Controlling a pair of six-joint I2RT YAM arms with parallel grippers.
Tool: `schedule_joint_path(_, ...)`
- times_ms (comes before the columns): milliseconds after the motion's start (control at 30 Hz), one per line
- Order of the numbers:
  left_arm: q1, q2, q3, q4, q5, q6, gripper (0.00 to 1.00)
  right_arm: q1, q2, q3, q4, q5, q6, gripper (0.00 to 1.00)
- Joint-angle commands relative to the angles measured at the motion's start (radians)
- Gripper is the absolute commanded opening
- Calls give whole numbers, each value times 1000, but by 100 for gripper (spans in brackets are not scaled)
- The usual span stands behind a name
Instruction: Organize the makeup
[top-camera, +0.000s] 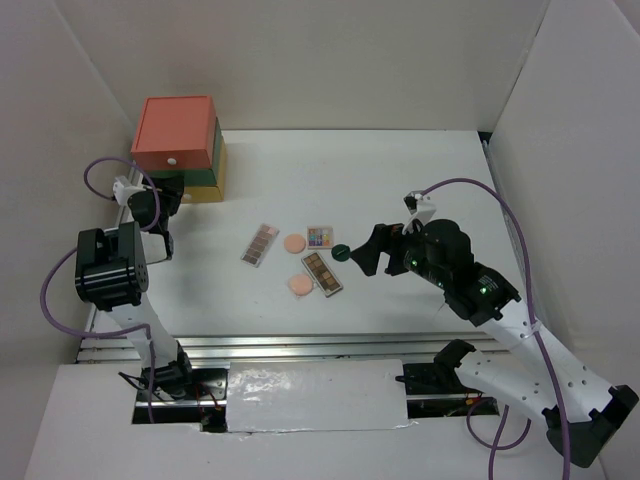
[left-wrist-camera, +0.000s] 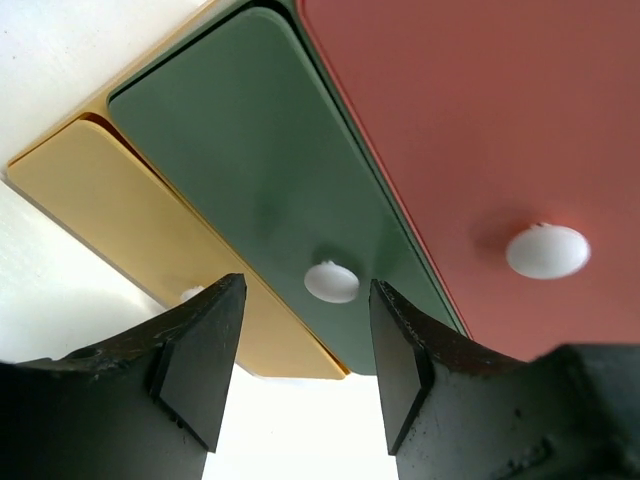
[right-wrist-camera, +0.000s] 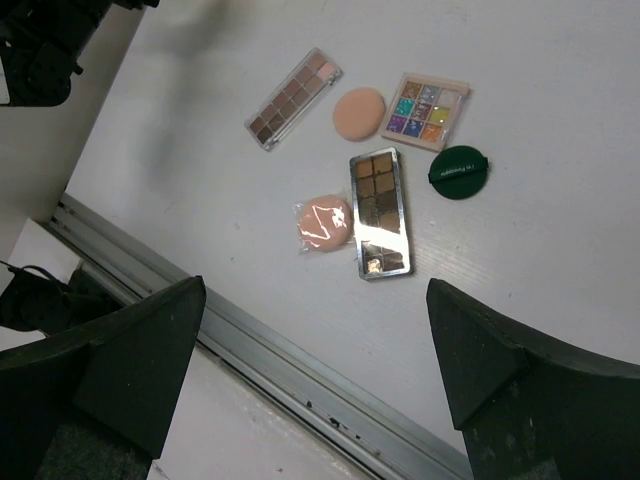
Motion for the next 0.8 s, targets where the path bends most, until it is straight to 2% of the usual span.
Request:
schedule_joint_path(0, 8, 27, 45, 69, 17, -7, 64, 0, 2, 3, 42, -8, -18, 100)
schedule_joint_path(400, 6, 56, 82, 89, 39, -13, 53, 0, 15, 4, 44, -10, -19, 100)
schedule_joint_path(600, 8, 53, 85, 82, 46, -7, 40, 0, 12, 0, 45, -8, -19, 100)
schedule_joint_path(700, 8, 50, 86, 79, 49, 0, 26, 2, 13, 0, 45, -8, -19, 100)
schedule_joint_path(767, 8, 44, 82, 79, 51, -3, 24, 0, 13, -2, 47, -7, -21, 100)
